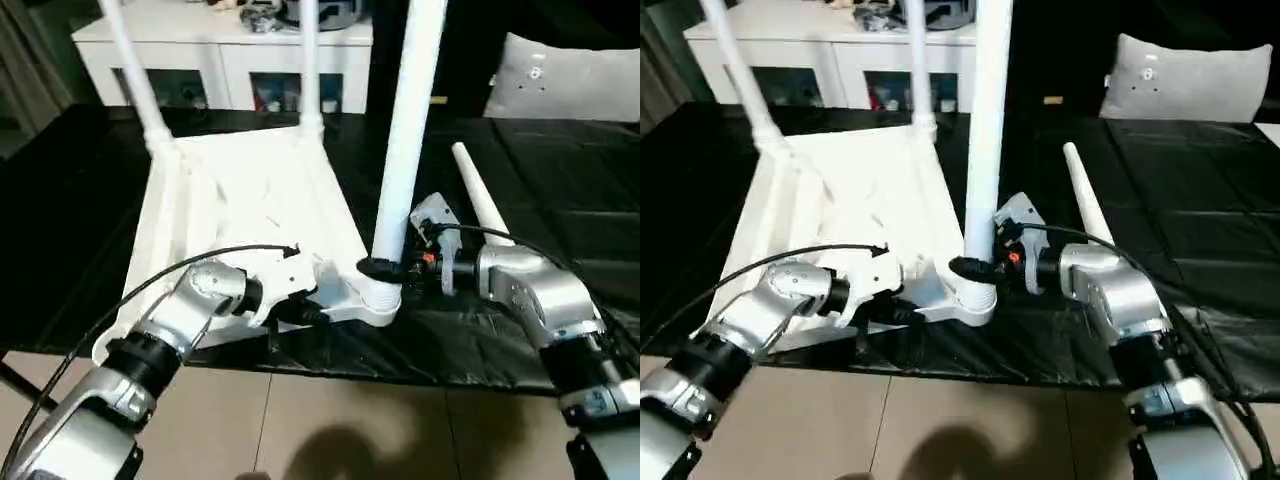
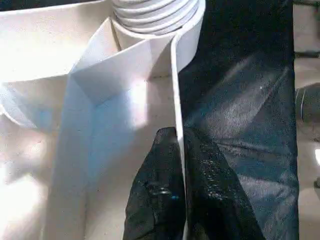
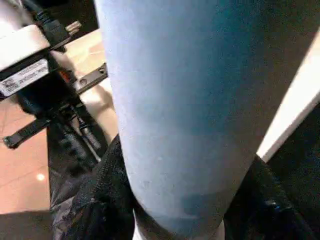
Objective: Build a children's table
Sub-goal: Insert table leg to table base
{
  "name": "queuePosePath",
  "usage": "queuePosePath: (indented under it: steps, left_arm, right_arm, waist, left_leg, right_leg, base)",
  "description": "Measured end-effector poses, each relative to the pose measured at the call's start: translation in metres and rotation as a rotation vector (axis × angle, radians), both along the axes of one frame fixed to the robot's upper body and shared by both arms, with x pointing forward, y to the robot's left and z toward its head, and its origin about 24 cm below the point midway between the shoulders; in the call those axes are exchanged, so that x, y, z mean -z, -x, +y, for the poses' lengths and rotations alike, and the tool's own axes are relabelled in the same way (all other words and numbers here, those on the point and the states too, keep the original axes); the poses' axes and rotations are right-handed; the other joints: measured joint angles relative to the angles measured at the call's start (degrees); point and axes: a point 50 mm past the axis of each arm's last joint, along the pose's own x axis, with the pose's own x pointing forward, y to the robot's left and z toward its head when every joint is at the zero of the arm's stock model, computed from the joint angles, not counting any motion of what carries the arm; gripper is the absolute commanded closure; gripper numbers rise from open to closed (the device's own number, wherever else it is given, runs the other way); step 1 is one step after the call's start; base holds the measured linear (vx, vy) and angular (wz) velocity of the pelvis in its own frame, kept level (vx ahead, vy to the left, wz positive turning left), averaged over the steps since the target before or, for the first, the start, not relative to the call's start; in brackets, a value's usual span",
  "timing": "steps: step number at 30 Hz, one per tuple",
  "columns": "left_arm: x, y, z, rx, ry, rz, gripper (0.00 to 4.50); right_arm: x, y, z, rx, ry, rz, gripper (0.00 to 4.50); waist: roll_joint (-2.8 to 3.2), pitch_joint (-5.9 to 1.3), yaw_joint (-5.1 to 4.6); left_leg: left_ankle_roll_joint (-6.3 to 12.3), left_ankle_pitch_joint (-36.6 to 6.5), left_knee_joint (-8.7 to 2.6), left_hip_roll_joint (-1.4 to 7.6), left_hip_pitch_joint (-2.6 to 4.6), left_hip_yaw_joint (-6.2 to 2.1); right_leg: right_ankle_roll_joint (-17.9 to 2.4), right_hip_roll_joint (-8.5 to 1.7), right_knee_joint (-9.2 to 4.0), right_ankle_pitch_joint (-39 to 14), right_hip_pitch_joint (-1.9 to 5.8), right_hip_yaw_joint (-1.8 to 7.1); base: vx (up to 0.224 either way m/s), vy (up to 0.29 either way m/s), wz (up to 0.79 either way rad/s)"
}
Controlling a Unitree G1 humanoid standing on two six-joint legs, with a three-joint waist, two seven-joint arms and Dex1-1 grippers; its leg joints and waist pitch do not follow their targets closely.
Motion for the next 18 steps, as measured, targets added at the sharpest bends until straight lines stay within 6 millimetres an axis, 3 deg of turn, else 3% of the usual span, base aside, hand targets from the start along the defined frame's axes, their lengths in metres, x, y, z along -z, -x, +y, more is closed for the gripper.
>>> queuePosePath:
  steps: [10,18]
  left_arm:
    - [0.0,-0.002,0.003,0.002,-0.001,0.008,4.5]
    - [0.004,0.002,-0.001,-0.04,0.06,0.027,4.5]
  right_arm:
    - [0.007,-0.004,0.0,0.034,-0.093,0.046,2.61]
    - [0.023,0.006,-0.009,0.143,-0.24,0.058,2.62]
  waist:
    - [-0.05,-0.01,-0.13]
    - [-0.18,-0.19,0.22]
  left_leg:
    - [0.0,0.0,-0.01,0.0,0.0,0.01]
    - [0.08,0.0,-0.05,-0.02,0.0,0.11]
  right_leg:
    - [0.0,0.0,-0.02,0.0,0.0,0.0]
    - [0.0,-0.09,-0.14,0.0,0.05,0.01]
  base:
    - [0.0,0.0,0.0]
    - [0.0,0.0,0.0]
